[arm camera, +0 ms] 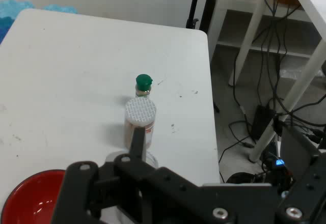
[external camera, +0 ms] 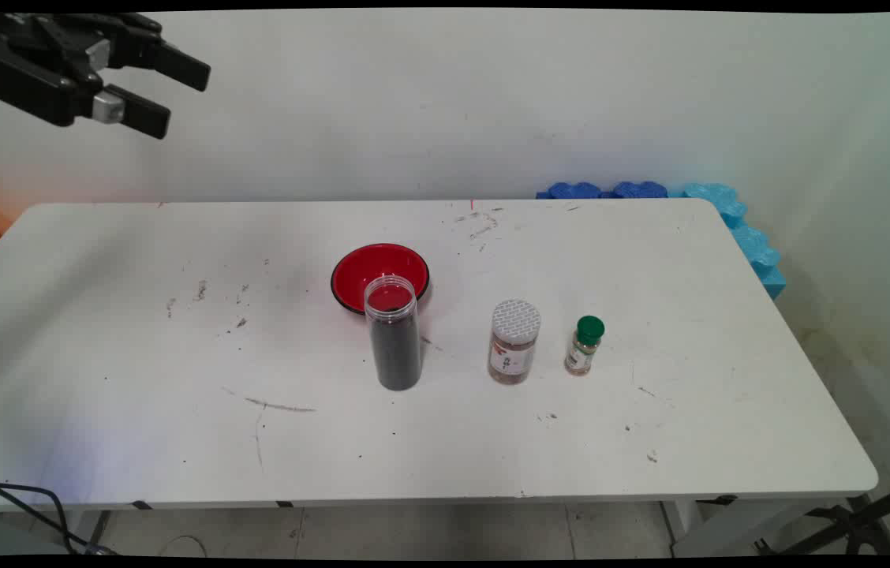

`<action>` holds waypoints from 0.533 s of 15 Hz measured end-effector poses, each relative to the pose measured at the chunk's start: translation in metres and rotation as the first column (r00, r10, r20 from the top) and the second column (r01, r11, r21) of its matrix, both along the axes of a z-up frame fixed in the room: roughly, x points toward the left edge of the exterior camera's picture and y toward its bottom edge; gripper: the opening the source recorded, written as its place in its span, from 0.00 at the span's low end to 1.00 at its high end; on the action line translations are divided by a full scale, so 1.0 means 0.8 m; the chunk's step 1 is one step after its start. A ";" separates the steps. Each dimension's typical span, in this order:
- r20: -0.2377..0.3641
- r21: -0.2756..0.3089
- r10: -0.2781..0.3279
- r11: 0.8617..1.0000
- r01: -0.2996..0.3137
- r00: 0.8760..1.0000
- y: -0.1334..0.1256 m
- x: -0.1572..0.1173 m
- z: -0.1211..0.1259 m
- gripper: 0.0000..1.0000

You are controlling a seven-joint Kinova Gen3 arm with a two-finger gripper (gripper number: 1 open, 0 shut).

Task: Pick up the black seasoning powder from the table

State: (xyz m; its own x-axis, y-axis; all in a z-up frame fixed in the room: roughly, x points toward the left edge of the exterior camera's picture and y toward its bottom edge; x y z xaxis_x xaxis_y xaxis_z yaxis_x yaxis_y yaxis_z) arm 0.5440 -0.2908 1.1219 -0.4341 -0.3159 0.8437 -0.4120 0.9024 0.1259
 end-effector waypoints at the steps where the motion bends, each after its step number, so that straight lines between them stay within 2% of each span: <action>1: 0.000 0.003 0.001 1.000 -0.001 1.000 -0.003 0.001 -0.001 1.00; 8: 0.011 0.037 0.027 0.999 -0.028 1.000 -0.015 0.001 -0.024 1.00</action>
State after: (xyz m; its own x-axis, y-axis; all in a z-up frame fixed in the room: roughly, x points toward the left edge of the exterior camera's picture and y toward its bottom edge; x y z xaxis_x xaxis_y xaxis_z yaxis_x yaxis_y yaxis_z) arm 0.5452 -0.3027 1.1024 -0.4336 -0.3589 0.8265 -0.4381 0.8855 0.1547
